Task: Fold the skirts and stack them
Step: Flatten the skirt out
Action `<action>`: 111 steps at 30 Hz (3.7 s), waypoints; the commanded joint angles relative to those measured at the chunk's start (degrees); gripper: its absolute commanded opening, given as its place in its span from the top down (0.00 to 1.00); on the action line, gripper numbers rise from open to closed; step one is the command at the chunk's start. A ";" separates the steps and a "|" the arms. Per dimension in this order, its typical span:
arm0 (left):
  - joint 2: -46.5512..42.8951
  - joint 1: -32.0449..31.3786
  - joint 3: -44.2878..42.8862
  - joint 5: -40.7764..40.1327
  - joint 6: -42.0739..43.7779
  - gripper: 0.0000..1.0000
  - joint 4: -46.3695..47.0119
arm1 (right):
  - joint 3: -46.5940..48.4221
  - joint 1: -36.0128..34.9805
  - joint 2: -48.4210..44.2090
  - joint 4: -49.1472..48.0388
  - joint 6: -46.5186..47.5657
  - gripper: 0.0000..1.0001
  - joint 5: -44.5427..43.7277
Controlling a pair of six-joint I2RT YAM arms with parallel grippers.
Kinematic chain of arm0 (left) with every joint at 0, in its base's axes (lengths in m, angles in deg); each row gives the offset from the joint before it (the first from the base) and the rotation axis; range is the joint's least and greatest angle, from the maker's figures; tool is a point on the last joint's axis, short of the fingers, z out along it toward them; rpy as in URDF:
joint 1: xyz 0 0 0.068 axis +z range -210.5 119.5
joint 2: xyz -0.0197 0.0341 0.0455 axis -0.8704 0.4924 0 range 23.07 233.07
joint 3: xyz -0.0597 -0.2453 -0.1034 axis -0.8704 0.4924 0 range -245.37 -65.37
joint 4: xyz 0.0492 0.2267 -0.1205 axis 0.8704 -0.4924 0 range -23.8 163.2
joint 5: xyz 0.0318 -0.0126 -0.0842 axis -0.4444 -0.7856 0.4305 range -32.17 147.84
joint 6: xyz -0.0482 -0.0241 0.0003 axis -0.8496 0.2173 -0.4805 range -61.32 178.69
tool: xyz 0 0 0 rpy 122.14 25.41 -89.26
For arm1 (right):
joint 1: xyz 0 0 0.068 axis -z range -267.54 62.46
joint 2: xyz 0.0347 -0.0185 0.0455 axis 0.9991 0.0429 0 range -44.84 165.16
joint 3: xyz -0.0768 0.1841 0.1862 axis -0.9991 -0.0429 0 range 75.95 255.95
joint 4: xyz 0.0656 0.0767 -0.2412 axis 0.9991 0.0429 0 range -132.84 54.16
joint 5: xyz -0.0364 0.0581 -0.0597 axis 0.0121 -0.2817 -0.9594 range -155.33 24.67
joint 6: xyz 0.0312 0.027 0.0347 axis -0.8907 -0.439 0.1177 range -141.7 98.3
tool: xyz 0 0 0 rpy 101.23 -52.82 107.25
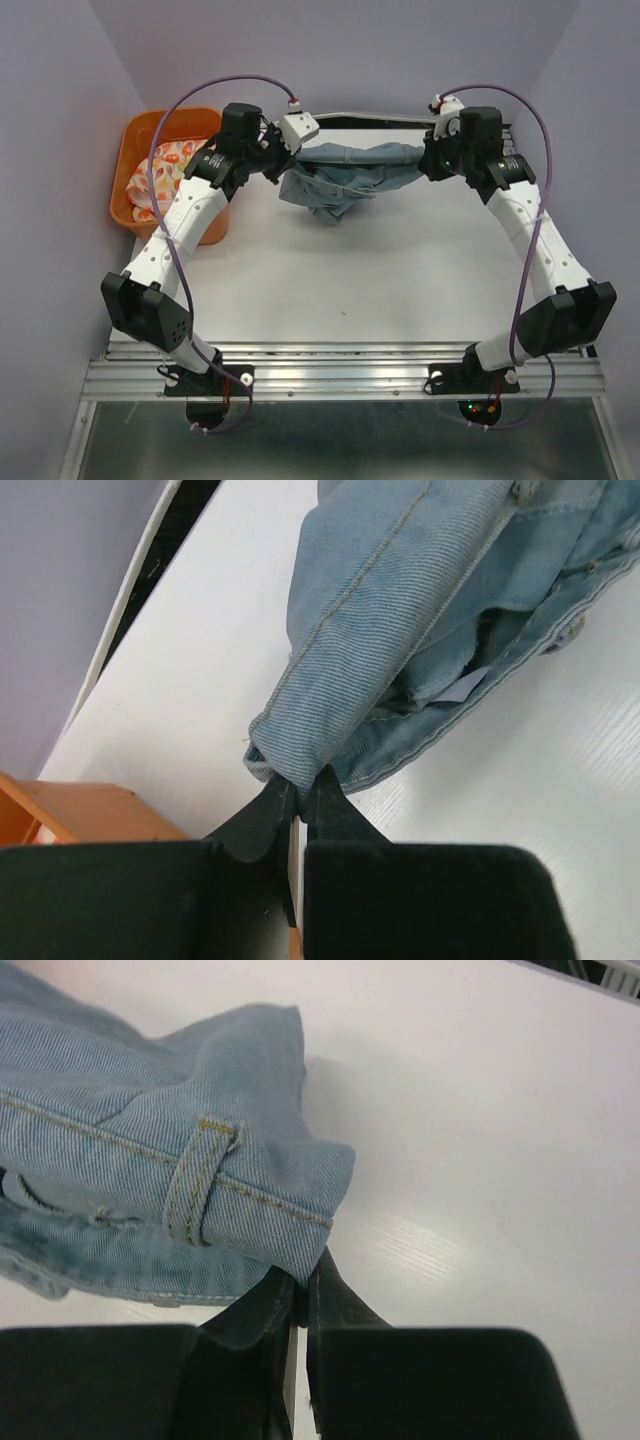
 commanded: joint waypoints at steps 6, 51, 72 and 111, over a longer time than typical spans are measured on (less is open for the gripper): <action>3.90 6.35 -14.47 -3.08 -32.42 1.00 22.84 | 36.19 11.61 16.50 -0.13 -9.21 0.99 -8.99; -9.54 5.74 6.14 13.79 -2.67 0.99 -6.22 | 2.49 15.13 -2.38 21.63 16.10 0.99 13.86; 27.76 1.17 -11.25 14.77 -5.37 0.88 -10.62 | 16.51 13.54 35.46 24.21 5.48 0.90 20.89; 19.62 5.39 13.74 24.44 -14.33 0.23 16.26 | -4.39 18.47 26.00 0.23 26.58 0.29 30.83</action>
